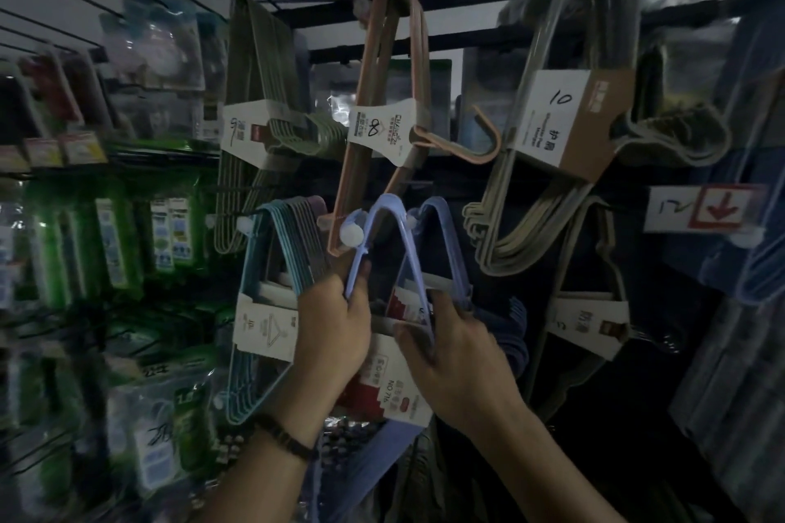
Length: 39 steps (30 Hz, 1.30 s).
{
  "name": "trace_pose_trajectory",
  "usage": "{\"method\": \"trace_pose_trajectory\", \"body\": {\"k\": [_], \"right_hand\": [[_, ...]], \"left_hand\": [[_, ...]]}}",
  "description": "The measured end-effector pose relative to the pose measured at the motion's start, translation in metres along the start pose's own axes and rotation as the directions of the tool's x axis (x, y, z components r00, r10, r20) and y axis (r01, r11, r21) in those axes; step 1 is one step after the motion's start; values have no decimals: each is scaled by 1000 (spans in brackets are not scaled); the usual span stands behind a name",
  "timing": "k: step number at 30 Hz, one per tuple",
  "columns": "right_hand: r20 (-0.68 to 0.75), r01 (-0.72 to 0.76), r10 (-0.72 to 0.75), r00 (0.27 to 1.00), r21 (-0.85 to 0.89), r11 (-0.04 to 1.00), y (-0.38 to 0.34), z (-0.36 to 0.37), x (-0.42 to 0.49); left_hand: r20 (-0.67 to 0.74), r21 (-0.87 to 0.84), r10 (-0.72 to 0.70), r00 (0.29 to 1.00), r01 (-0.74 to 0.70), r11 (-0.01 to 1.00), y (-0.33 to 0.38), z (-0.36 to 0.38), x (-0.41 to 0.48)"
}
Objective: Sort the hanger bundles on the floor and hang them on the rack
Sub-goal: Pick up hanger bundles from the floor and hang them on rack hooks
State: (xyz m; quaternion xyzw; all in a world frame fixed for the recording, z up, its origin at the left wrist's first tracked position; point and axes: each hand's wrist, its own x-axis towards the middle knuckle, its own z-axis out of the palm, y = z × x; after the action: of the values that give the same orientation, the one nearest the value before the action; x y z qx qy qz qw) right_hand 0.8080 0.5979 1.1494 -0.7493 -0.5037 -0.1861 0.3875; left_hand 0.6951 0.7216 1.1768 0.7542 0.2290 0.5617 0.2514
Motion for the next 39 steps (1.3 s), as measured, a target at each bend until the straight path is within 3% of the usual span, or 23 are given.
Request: {"method": "trace_pose_trajectory", "body": {"k": [5,13,19,24,27,30,32,35,39], "right_hand": [[-99,-84,72,992,-118,989,-7,1,11],[-70,-129,119,990,-177,976,-15,-15,-6],[-114,-236,217,969,-188,953,-1,-16,0],[-110,-330,313,943,-201,922,11,-11,35],[-105,-309,290,951,-330,892,21,2,54],[-77,-254,258,963,-576,777,31,16,64],[-42,-224,259,965,-643,732,42,22,66],[13,-206,278,960,-642,738,56,28,62],[14,-111,136,991,-497,860,48,28,31]], "left_hand": [[27,-26,11,1000,-11,1000,5,8,5],[23,14,51,998,-52,999,6,-3,-11],[274,141,90,957,-133,981,19,-3,0],[310,262,-2,951,-84,961,16,-6,-8],[330,274,11,944,-107,956,9,-8,-17],[317,278,34,948,-127,952,-1,-8,-30],[303,254,-5,953,-76,964,-9,-8,-40],[309,265,-110,945,26,964,-21,-6,-60],[338,330,-219,915,103,938,-35,-6,-93]]}}
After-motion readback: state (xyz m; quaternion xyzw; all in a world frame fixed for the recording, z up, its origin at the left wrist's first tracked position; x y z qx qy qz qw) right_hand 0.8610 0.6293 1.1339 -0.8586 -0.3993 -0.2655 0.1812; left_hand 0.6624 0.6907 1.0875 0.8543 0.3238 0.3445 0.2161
